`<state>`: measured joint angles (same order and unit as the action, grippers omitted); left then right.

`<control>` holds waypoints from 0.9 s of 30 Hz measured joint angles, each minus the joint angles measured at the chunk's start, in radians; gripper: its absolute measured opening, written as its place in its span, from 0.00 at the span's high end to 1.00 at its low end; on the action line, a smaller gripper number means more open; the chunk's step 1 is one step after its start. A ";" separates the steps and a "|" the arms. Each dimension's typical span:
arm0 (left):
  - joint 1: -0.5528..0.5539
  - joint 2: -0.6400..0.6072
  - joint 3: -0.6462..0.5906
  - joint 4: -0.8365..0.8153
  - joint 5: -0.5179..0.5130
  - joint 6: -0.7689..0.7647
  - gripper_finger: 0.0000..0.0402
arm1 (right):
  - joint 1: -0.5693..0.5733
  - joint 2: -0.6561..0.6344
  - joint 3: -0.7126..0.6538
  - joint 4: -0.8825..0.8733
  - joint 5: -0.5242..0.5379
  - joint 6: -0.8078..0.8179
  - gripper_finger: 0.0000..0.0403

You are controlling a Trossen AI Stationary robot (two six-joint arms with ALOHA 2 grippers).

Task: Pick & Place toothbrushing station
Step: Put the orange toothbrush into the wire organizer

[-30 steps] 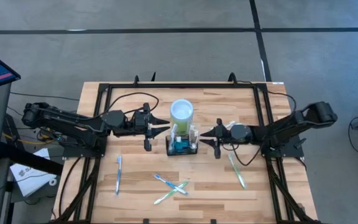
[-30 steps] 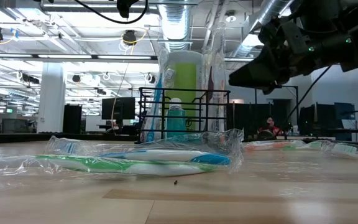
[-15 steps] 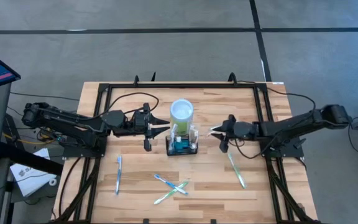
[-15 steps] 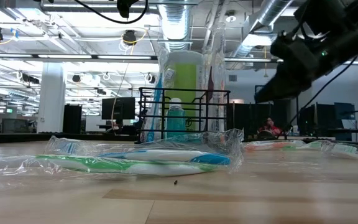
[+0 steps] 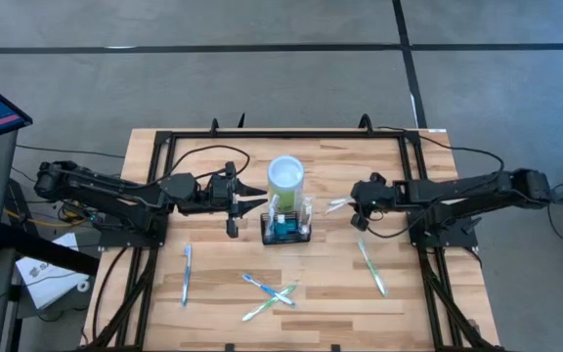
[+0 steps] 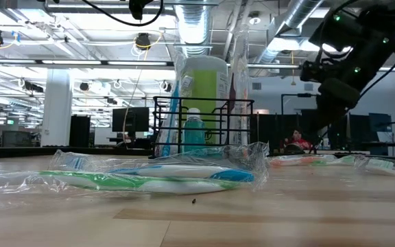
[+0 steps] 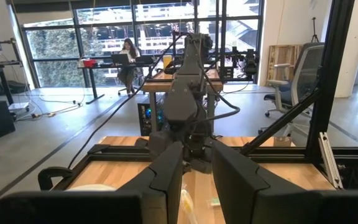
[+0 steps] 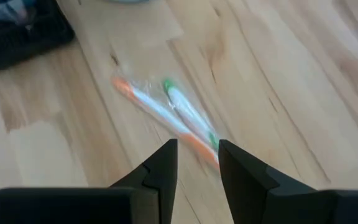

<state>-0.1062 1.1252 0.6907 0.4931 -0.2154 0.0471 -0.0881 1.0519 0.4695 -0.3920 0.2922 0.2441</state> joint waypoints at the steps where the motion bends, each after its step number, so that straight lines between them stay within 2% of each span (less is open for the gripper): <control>1: 0.000 0.000 0.000 0.000 -0.003 0.000 0.80 | -0.008 0.000 0.007 -0.021 -0.009 -0.009 0.73; 7: 0.000 0.000 0.000 0.000 -0.002 0.000 0.80 | -0.065 0.000 0.014 -0.117 -0.038 -0.037 0.73; 14: 0.000 0.000 0.000 0.000 -0.002 0.000 0.80 | -0.121 0.010 0.014 -0.096 -0.059 -0.113 0.73; 27: 0.000 0.000 0.000 0.000 0.003 0.000 0.80 | -0.175 0.216 0.062 -0.095 -0.083 -0.236 0.73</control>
<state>-0.1062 1.1252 0.6907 0.4934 -0.2127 0.0471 -0.2632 1.2683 0.5313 -0.4872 0.2090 0.0082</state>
